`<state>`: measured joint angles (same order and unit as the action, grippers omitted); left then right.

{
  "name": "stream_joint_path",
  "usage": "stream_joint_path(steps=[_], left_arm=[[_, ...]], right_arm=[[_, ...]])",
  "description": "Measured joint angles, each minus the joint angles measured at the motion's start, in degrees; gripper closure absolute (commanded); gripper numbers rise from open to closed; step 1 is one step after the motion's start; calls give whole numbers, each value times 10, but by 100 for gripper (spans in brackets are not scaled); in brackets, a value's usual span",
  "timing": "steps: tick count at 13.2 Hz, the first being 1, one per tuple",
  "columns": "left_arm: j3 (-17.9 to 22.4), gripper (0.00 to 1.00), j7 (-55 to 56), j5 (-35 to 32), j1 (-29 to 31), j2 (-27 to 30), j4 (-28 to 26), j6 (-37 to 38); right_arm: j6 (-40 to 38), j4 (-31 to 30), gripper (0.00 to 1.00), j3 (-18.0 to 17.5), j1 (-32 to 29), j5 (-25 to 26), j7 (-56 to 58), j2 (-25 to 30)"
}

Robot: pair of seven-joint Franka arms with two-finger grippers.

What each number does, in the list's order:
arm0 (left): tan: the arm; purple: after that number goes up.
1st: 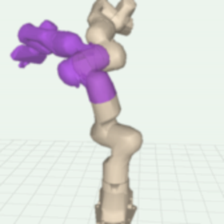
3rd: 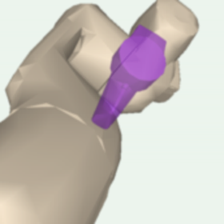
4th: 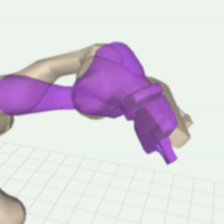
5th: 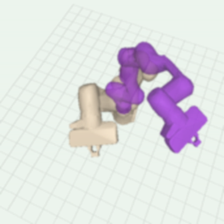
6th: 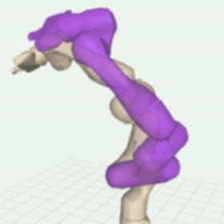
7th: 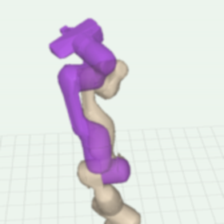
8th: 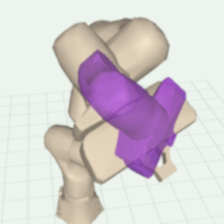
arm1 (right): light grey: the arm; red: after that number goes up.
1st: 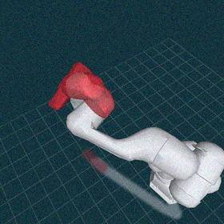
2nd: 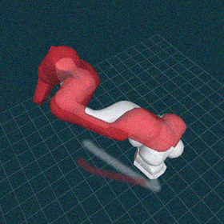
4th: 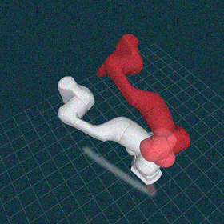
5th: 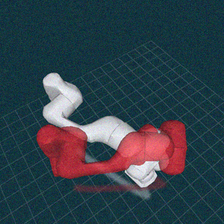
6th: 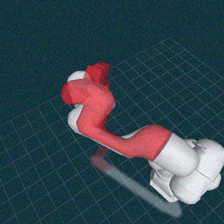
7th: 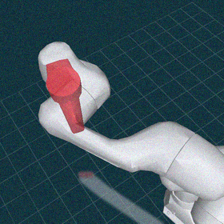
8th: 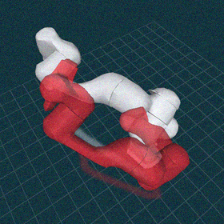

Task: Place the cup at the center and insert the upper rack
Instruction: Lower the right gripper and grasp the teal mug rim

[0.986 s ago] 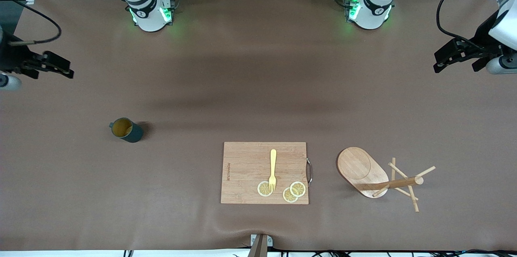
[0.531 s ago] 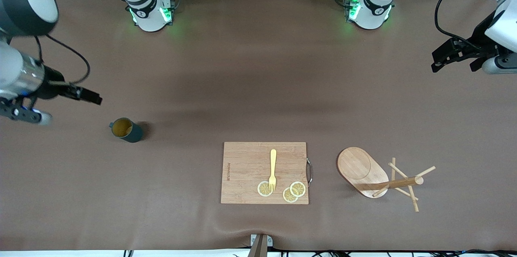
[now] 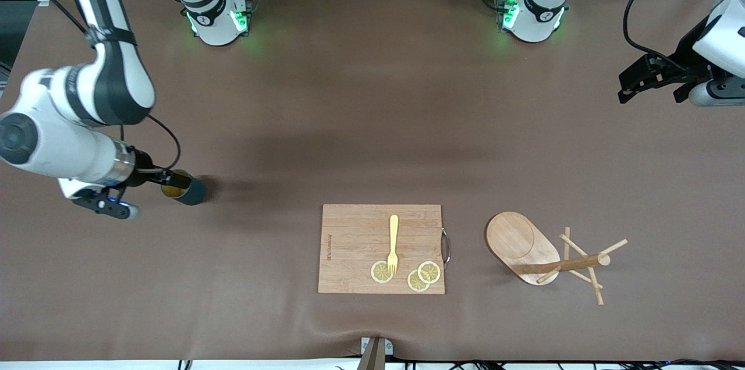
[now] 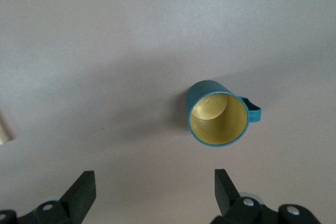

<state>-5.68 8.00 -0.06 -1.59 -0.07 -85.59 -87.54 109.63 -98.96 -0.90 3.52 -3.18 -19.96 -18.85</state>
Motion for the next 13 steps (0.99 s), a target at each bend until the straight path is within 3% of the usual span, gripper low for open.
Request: stream_joint_path(steps=[11, 13], left_arm=[[-7, 0, 0, 0, -1, -1, -1, 1], [-7, 0, 0, 0, -1, -2, -1, 1]], right_arm=[[105, -44, 0, 10, -7, 24, 14, -78], [129, -53, 25, 10, -7, 24, 14, -88]])
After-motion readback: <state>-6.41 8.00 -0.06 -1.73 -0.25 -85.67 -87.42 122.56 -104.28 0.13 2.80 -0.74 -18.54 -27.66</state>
